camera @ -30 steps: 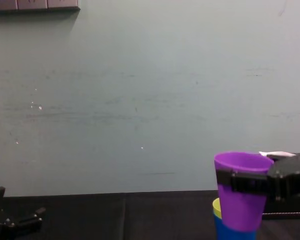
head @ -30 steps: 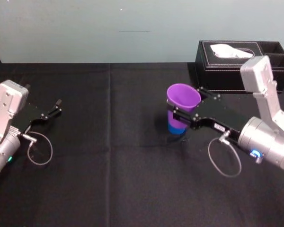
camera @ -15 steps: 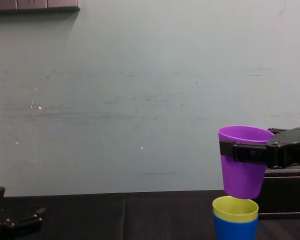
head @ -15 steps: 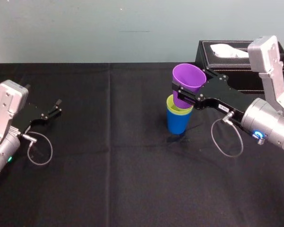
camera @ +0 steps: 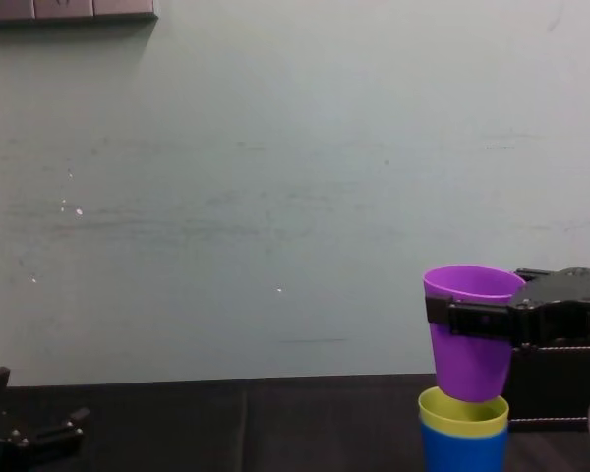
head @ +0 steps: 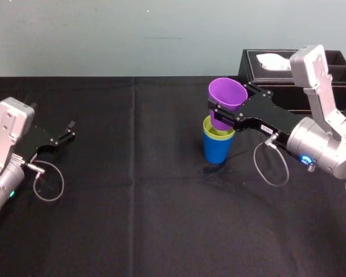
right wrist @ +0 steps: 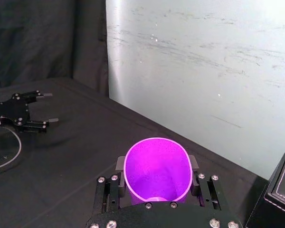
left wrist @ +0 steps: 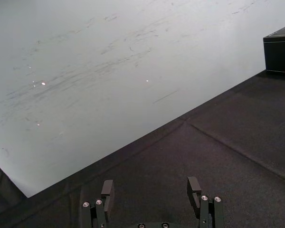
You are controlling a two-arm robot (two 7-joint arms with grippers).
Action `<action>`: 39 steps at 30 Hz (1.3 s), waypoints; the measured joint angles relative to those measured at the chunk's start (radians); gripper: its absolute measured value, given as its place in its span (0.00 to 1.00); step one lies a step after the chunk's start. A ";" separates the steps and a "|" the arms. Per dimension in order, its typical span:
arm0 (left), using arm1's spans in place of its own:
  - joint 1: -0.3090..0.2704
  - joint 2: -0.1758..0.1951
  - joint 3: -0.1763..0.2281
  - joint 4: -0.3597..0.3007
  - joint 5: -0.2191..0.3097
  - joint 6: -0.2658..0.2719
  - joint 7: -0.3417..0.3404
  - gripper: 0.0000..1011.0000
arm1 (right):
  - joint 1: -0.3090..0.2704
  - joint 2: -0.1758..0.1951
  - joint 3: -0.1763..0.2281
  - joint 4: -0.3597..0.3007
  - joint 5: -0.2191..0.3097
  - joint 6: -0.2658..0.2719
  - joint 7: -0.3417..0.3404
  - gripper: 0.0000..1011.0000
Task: Stack the three plastic cups sequentially using one hand.
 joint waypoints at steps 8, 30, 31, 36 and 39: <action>0.000 0.000 0.000 0.000 0.000 0.000 0.000 1.00 | 0.002 -0.013 -0.006 0.021 -0.010 -0.011 -0.001 0.72; 0.000 0.000 0.000 0.000 0.000 0.000 0.000 1.00 | 0.007 -0.044 -0.014 0.090 -0.038 -0.057 0.006 0.72; 0.000 0.000 0.000 0.000 0.000 0.000 0.000 1.00 | 0.007 -0.045 -0.015 0.095 -0.040 -0.059 0.007 0.72; 0.000 0.000 0.000 0.000 0.000 0.000 0.000 1.00 | 0.007 -0.050 -0.016 0.107 -0.044 -0.063 0.010 0.72; 0.000 0.000 0.000 0.000 0.000 0.000 0.000 1.00 | 0.006 -0.054 -0.017 0.115 -0.046 -0.064 0.011 0.72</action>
